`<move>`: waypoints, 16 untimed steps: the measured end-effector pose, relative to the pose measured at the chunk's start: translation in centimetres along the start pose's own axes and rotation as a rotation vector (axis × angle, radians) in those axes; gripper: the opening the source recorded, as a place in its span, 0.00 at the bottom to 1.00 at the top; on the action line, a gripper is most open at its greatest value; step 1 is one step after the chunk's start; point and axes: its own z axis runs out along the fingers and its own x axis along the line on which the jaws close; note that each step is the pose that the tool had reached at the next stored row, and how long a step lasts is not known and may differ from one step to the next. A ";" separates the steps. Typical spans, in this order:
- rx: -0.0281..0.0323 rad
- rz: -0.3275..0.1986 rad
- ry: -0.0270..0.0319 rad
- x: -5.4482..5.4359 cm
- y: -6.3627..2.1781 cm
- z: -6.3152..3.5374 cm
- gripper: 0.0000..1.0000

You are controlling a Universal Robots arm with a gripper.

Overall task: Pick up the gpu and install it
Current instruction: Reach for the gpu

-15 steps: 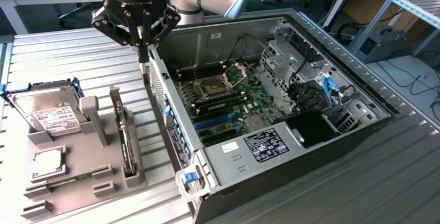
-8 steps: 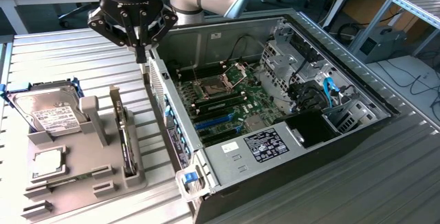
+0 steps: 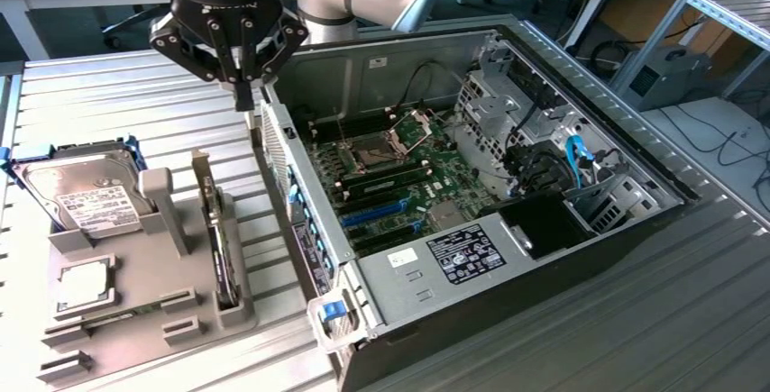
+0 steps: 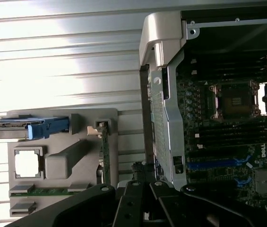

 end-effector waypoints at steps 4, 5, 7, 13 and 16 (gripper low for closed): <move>0.0001 0.000 -0.0001 0.2 -0.02 0.00 0.11; 0.0001 0.000 0.0000 0.2 -0.02 0.00 0.11; 0.0002 0.000 0.0000 0.3 -0.02 -0.01 0.11; 0.0002 0.000 0.0000 0.4 -0.03 -0.01 0.11; 0.0003 0.000 0.0001 0.5 -0.03 -0.01 0.11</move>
